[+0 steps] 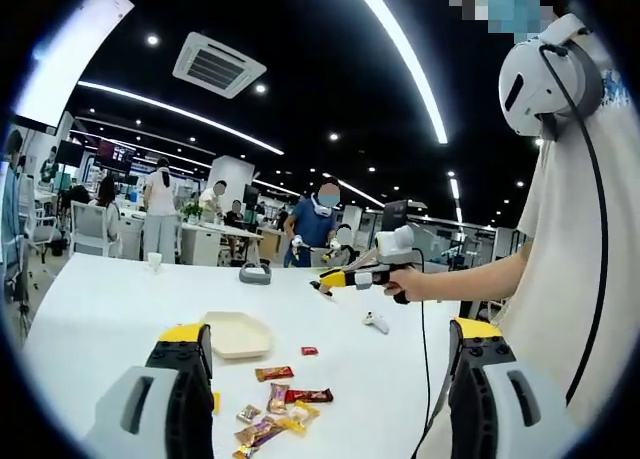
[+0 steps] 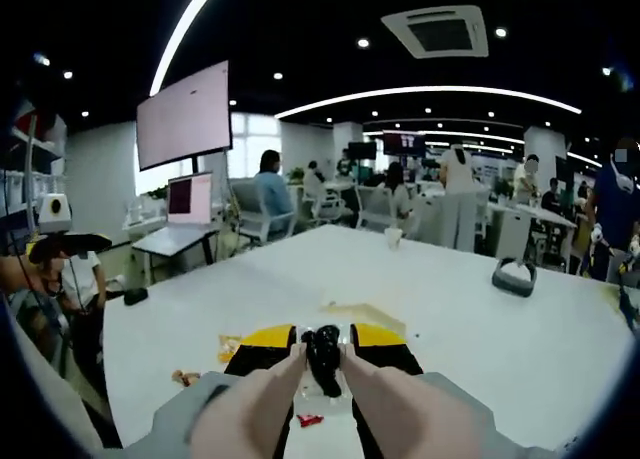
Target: Place the target food into the container with the food tongs after gripping and lifting it, then release it inside without dropping or visibly crushing the food.
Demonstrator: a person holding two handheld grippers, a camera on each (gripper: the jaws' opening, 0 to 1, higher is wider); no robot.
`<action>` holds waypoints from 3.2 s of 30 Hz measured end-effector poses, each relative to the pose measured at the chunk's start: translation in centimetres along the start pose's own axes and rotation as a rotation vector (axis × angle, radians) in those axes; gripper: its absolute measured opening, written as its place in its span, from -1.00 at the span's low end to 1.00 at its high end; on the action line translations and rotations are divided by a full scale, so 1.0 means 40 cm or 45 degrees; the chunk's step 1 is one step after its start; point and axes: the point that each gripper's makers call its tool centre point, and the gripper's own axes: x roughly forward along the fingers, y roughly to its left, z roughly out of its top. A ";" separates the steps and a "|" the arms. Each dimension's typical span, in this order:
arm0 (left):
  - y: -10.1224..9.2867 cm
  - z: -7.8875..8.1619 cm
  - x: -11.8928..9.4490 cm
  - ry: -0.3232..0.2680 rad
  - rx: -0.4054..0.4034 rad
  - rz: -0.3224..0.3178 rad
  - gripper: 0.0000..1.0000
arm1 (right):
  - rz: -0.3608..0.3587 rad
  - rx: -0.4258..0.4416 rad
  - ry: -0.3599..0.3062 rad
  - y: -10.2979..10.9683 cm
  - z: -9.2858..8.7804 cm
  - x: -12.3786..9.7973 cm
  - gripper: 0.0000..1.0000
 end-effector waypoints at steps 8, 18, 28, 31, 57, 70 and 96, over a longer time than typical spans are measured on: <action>0.022 0.013 -0.011 -0.010 -0.007 0.027 0.99 | 0.002 -0.011 0.000 -0.011 0.011 0.029 -0.60; 0.043 0.020 -0.016 -0.016 -0.007 0.046 0.99 | -0.009 -0.013 -0.019 -0.016 0.037 0.063 -0.59; 0.062 0.020 -0.011 -0.017 -0.013 0.059 0.98 | -0.023 -0.001 -0.042 -0.027 0.051 0.098 -0.59; 0.065 0.025 -0.017 -0.023 -0.007 0.067 0.98 | -0.030 0.010 -0.053 -0.037 0.056 0.108 -0.59; 0.111 0.035 -0.023 -0.036 -0.032 0.112 0.99 | -0.095 0.066 -0.103 -0.089 0.071 0.187 -0.59; 0.120 0.056 -0.020 -0.026 -0.027 0.160 0.99 | -0.084 0.066 -0.113 -0.108 0.073 0.220 -0.58; 0.080 0.071 -0.053 -0.085 0.008 0.363 0.99 | -0.014 0.054 -0.119 -0.112 0.061 0.337 -0.58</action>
